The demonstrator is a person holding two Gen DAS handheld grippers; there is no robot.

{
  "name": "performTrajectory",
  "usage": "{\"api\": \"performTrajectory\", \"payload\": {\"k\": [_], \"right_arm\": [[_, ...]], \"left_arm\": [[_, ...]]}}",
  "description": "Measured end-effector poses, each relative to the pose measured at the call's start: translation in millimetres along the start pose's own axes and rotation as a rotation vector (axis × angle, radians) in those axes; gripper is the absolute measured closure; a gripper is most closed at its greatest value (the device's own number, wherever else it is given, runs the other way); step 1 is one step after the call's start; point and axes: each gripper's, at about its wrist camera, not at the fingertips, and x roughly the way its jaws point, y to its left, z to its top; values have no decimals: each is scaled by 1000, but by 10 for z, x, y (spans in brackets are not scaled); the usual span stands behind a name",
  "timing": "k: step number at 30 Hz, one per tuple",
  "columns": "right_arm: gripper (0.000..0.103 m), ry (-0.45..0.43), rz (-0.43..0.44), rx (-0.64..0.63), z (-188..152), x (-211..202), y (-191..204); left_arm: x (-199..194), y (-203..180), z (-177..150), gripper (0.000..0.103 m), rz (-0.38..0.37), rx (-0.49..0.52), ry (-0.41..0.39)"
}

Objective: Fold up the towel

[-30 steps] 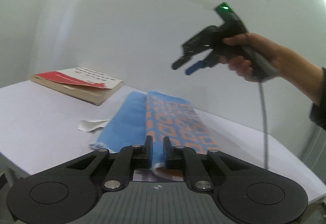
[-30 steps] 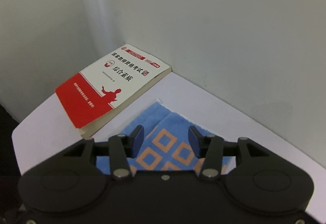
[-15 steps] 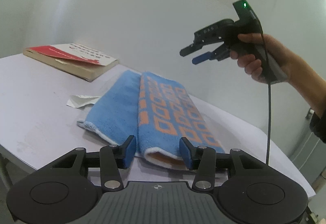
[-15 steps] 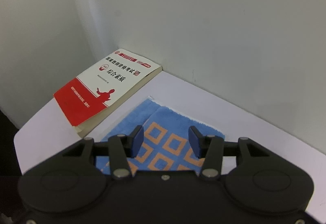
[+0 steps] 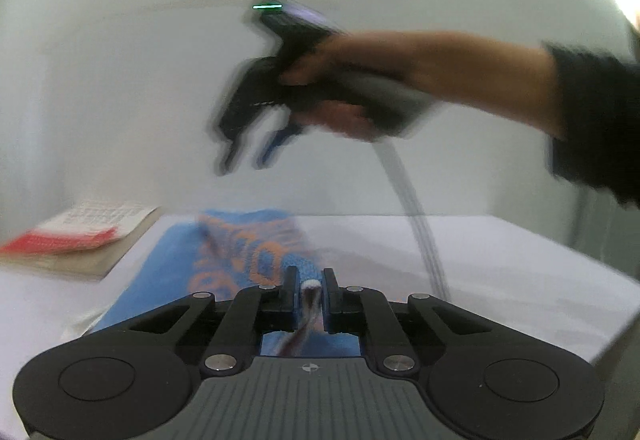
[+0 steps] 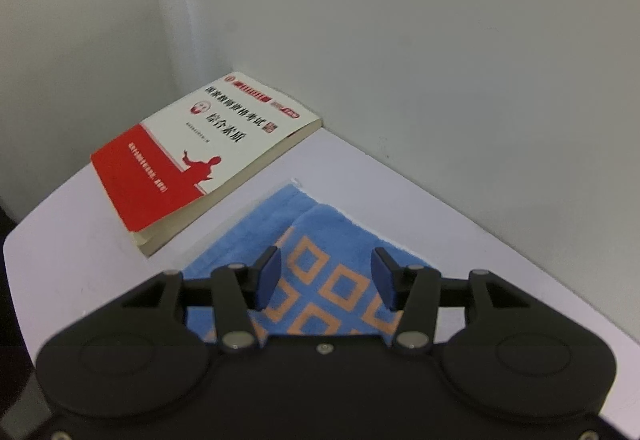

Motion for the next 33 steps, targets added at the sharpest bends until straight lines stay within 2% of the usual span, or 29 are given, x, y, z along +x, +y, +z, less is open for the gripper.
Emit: {"api": "performTrajectory", "payload": {"k": [5, 9, 11, 13, 14, 15, 19, 24, 30, 33], "right_arm": [[54, 25, -67, -77, 114, 121, 209], [56, 74, -138, -99, 151, 355, 231], [58, 100, -142, -78, 159, 452, 169], [75, 129, -124, -45, 158, 525, 99], [98, 146, -103, -17, 146, 551, 48], [97, 158, -87, 5, 137, 565, 8], [97, 116, -53, 68, 163, 398, -157], [97, 99, 19, 187, 300, 238, -441], [97, 99, 70, 229, 511, 368, -397], [97, 107, 70, 205, 609, 524, -231]], "left_arm": [[99, -326, 25, 94, -67, 104, -12], [79, -406, 17, 94, -87, 116, -20], [63, -423, 8, 94, -94, 121, -17], [46, -431, 1, 94, -93, 125, -16], [30, -428, -2, 94, -92, 125, -15], [15, -414, 1, 94, -93, 121, -16], [-93, -220, 11, 94, -81, 46, -33], [-290, 269, 2, 94, -84, -137, -88], [-355, 894, -95, 94, 13, -347, -64], [-382, 1045, -181, 94, 79, -365, -46]]}}
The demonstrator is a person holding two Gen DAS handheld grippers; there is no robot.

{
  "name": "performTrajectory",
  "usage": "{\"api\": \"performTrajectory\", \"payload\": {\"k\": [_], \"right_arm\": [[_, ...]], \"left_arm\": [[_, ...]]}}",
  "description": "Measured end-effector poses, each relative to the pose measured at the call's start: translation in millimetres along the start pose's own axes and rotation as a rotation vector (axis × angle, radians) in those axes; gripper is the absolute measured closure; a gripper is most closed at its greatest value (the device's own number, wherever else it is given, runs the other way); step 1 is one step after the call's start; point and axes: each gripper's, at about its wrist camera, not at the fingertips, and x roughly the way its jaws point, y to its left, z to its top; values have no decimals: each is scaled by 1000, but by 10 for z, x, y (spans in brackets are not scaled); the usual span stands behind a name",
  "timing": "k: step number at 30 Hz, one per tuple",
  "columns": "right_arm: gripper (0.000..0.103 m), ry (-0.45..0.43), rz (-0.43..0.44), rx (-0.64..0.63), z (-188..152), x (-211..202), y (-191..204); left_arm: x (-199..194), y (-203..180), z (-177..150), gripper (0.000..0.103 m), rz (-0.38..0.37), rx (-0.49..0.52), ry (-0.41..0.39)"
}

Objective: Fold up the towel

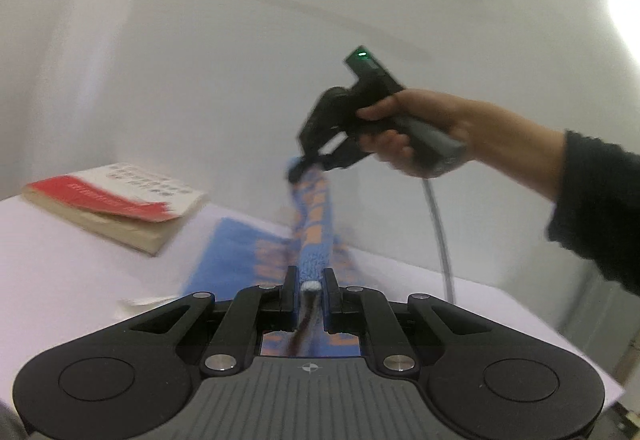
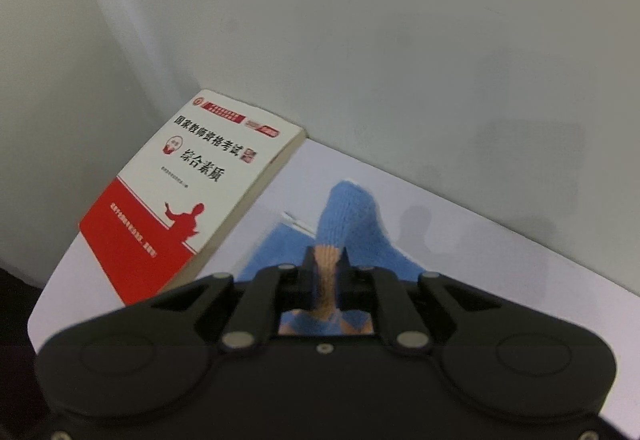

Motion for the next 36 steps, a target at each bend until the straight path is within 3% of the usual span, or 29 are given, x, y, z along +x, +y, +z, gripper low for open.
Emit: {"api": "performTrajectory", "payload": {"k": [7, 10, 13, 16, 19, 22, 26, 28, 30, 36], "right_arm": [[96, 45, 1, -34, 89, 482, 398], [85, 58, -8, -37, 33, 712, 479], [77, 5, -5, -37, -30, 730, 482], [72, -112, 49, -30, -83, 493, 451], [70, -176, 113, -31, -133, 266, 440], [70, -138, 191, -97, -244, 205, 514], [71, -88, 125, -194, -413, 505, 655], [73, -70, 94, -215, -458, 732, 678], [78, -111, 84, -195, -446, 844, 619], [76, -194, 122, -101, -403, 651, 395]], "left_arm": [[10, 174, -80, 94, 115, -16, 64], [1, 198, -105, 89, 147, -40, 74], [-143, 264, -57, 87, 198, -71, 39], [-235, 306, 7, 87, 218, -79, 19], [-280, 240, 99, 87, 164, -75, -3], [-222, 73, 154, 73, 65, -42, -12], [10, -204, 152, 70, -37, 19, 4], [128, -257, 119, 70, -34, 43, 25], [275, -238, 56, 70, 9, 40, 80], [280, -118, -59, 70, 83, 64, 118]]}}
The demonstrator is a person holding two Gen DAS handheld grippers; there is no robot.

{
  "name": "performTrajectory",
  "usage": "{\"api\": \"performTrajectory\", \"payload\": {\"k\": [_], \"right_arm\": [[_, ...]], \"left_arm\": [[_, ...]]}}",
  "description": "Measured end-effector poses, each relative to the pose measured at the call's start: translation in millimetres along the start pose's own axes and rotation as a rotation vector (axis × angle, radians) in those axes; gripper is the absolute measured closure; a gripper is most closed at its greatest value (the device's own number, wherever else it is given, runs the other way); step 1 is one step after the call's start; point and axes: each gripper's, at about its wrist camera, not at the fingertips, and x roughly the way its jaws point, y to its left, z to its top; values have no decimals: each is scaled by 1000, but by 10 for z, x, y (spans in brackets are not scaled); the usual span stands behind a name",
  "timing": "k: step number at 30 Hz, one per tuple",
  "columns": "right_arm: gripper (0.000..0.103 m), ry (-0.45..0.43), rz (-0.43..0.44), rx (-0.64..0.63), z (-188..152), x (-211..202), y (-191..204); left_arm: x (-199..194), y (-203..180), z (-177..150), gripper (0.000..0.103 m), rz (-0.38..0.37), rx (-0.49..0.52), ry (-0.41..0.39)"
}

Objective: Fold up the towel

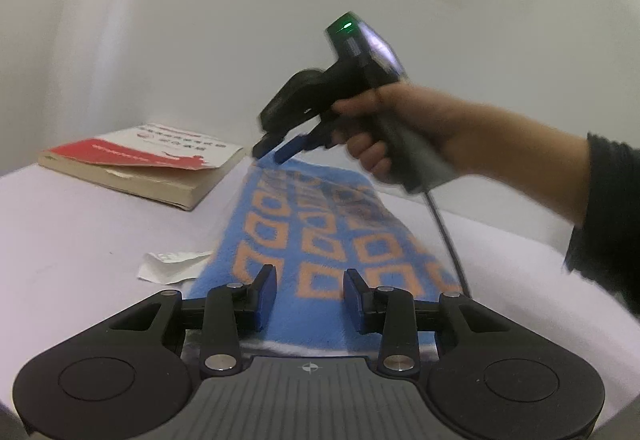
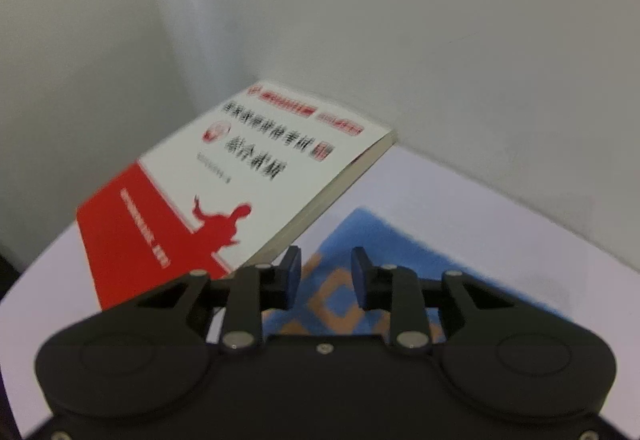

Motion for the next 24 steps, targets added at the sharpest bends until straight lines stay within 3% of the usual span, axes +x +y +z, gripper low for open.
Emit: {"api": "performTrajectory", "payload": {"k": [4, 6, 10, 13, 14, 18, 24], "right_arm": [[75, -5, 25, -15, -78, -201, -106], [72, 8, 2, 2, -197, -204, -255], [72, 13, -57, 30, -456, -185, -552], [69, -61, 4, 134, -623, -450, -748], [63, -82, 28, 149, -691, -529, -783], [48, -106, 155, 143, -1021, -690, -818], [48, -206, 199, 120, -1357, -728, -847]], "left_arm": [[2, -19, -2, 67, -1, 7, -15], [-2, -26, 33, 57, -25, 5, -34], [115, -197, 101, 56, -28, 36, -16], [213, -315, 133, 42, -49, 30, 15], [261, -354, 145, 39, -57, 25, 28], [372, -536, 177, 34, -85, 40, 44], [470, -784, 196, 34, -104, 87, 71]]}}
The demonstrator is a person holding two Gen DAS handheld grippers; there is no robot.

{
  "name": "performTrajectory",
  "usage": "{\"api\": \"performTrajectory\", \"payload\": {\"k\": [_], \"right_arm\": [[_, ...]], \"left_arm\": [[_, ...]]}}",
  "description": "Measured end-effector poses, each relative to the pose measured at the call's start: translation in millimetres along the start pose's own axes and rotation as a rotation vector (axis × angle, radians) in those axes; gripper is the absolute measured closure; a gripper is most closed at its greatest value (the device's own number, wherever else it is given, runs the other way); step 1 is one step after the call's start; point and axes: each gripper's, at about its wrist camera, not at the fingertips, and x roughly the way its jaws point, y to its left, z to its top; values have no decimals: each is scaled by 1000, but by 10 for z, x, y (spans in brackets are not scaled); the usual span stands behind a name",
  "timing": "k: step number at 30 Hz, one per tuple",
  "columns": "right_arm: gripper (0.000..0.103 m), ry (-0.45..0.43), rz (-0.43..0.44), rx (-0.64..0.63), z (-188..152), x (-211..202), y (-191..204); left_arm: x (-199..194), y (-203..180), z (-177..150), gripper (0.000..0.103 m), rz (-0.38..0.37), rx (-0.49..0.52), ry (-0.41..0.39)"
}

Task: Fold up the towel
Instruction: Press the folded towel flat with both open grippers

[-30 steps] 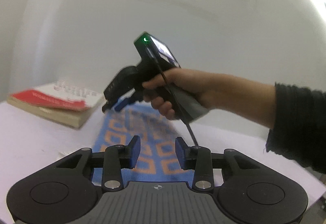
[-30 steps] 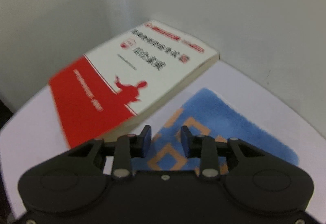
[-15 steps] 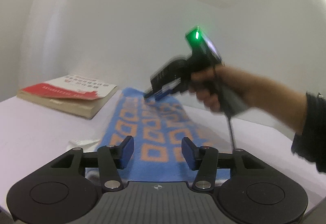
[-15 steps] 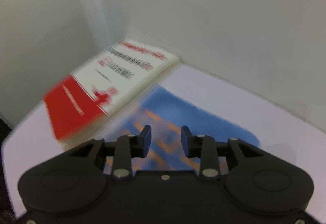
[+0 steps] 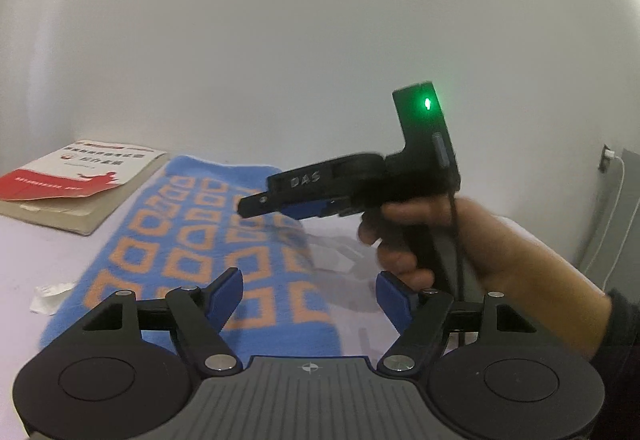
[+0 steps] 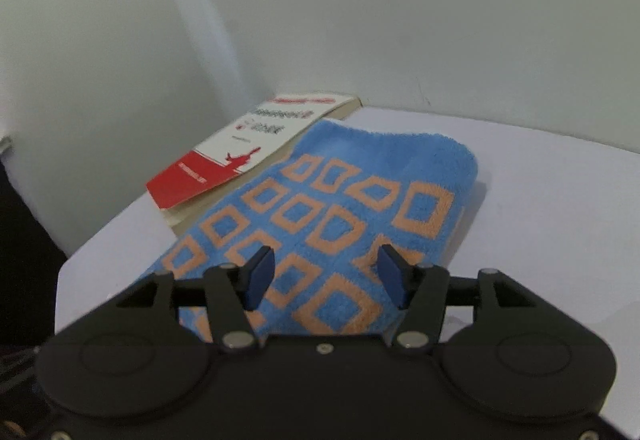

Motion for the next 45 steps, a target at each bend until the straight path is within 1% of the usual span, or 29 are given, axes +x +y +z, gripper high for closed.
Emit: {"api": "performTrajectory", "payload": {"k": [1, 2, 3, 5, 6, 7, 8, 10, 11, 12, 15, 16, 17, 18, 20, 23, 27, 28, 30, 31, 33, 35, 37, 39, 42, 44, 45], "right_arm": [[49, -11, 6, 13, -19, -29, -15], [54, -17, 9, 30, -19, -85, -20], [56, -23, 26, 34, 10, -154, 3], [56, -51, 135, 37, 56, -268, 36], [56, -27, 181, 48, 73, -269, 42], [56, 7, 209, 51, 74, -258, 35], [59, 39, 232, 52, 72, -241, 32], [63, 104, 252, 41, 45, -158, 40], [67, 143, 244, 34, 11, -92, 40], [75, 152, 228, 19, -14, -64, 43], [82, 153, 216, 27, -19, -74, -5], [82, 153, 218, 37, -7, -94, -25], [78, 145, 224, 37, 10, -144, -33], [77, 136, 235, 32, 18, -189, -32], [77, 132, 252, 35, 35, -227, -30], [77, 148, 241, 34, 28, -189, -32], [76, 162, 233, 34, 7, -166, -33], [75, 153, 236, 33, 16, -190, -34], [64, 108, 249, 58, 45, -249, -65], [62, 91, 261, 81, 60, -270, -95], [62, 92, 285, 108, 66, -275, -139], [61, 100, 282, 115, 64, -264, -159], [61, 109, 273, 118, 61, -239, -166], [60, 110, 271, 121, 63, -234, -175], [58, 103, 273, 128, 74, -244, -183], [58, 100, 281, 132, 78, -249, -181], [57, 100, 285, 133, 78, -244, -175]], "left_arm": [[16, -36, 5, 34, -6, 5, 6], [22, -71, 7, 34, -10, 9, 11], [29, -100, 5, 34, -10, 14, 14], [107, -142, 3, 34, -7, 23, 27], [138, -157, 0, 34, -9, 23, 35], [173, -182, -6, 34, -11, 24, 46], [185, -195, -12, 34, -13, 24, 50], [232, -215, -44, 34, -15, 25, 67], [285, -216, -82, 34, -10, 28, 87], [313, -212, -103, 34, -9, 33, 97], [341, -233, -181, 35, 10, 92, 104], [299, -250, -175, 35, 8, 97, 97], [229, -272, -163, 35, -4, 99, 83], [191, -286, -164, 35, -19, 105, 79], [118, -315, -168, 34, -46, 115, 73], [160, -337, -254, 34, -34, 154, 110], [114, -316, -250, 34, -38, 156, 107], [76, -296, -216, 34, -35, 149, 91], [49, -283, -202, 33, -11, 159, 80], [52, -251, -200, 33, 7, 169, 82], [59, -195, -215, 33, 33, 172, 94], [75, -62, -253, 33, 54, 145, 118], [30, 11, -257, 33, 49, 139, 109], [-87, 65, -227, 33, 47, 145, 78], [-274, 106, -184, 33, 43, 188, 44], [-400, 113, -178, 32, 63, 272, 34], [-422, 115, -194, 32, 70, 296, 39]]}}
